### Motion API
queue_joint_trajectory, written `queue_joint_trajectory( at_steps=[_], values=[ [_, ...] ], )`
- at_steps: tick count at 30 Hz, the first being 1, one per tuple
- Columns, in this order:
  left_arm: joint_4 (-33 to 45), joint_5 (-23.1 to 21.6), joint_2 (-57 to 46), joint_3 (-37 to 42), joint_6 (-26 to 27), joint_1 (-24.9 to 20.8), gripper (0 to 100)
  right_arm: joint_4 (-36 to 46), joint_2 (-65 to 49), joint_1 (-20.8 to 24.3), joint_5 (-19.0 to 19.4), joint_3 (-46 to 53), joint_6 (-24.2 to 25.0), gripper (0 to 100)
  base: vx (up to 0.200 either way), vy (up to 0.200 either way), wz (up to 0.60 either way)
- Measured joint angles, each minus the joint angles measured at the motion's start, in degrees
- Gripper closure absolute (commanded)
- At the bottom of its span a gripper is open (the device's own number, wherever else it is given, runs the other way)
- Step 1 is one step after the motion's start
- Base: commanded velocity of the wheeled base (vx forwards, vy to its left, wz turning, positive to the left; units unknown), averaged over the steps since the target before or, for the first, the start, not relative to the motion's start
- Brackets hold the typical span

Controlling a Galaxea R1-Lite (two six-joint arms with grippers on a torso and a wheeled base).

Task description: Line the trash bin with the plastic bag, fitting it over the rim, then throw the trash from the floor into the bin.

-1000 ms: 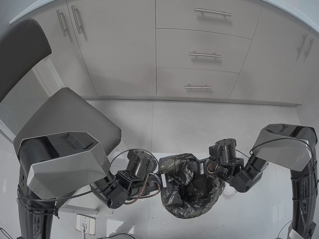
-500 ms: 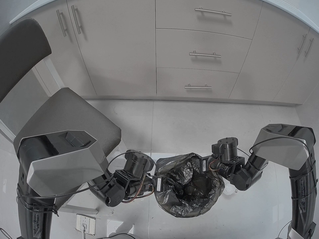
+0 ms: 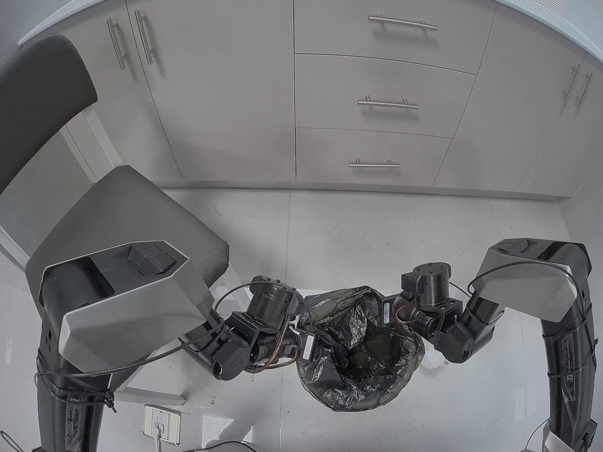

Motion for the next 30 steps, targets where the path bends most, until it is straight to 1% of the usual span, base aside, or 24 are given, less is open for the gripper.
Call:
queue_joint_trajectory(
  at_steps=[4, 5, 12, 14, 18, 20, 24, 30],
  values=[
    [0.1, 0.2, 0.4, -1.1, 0.0, -0.4, 100, 0.0, 0.0, -0.2, 0.0, -0.1, 0.0, 0, 0.0, 0.0, 0.0],
    [0.2, 0.4, 0.5, -1.3, 0.0, -0.4, 0, 0.0, 0.0, -0.3, 0.0, -0.1, 0.1, 0, 0.0, 0.0, 0.0],
    [0.3, 1.4, 0.6, -1.5, 0.0, -0.4, 0, -0.2, -0.1, -0.4, 0.1, -0.2, 0.2, 0, 0.0, 0.0, 0.0],
    [0.3, 2.3, 0.3, -1.3, 0.1, -0.5, 0, -0.2, -0.3, -0.4, 0.1, -0.1, 0.2, 0, 0.0, 0.0, 0.0],
    [0.2, 6.7, 0.1, -1.1, -0.1, -0.6, 0, -0.2, -0.6, -0.4, 0.1, 0.1, 0.3, 0, 0.0, 0.0, 0.0],
    [0.0, 8.1, 0.1, -1.0, -0.5, -0.6, 0, -0.2, -0.7, -0.4, 0.1, 0.0, 0.4, 0, 0.0, 0.0, 0.0],
    [-0.2, 8.4, 0.1, -0.9, -1.5, -0.5, 0, -0.4, -0.8, -0.6, 0.2, -0.3, 0.6, 0, 0.0, 0.0, 0.0],
    [0.1, 8.8, 0.5, -2.1, -1.7, 0.8, 0, -3.2, -0.1, -0.8, 0.1, -0.9, 1.5, 0, 0.0, 0.0, 0.0]
  ],
)
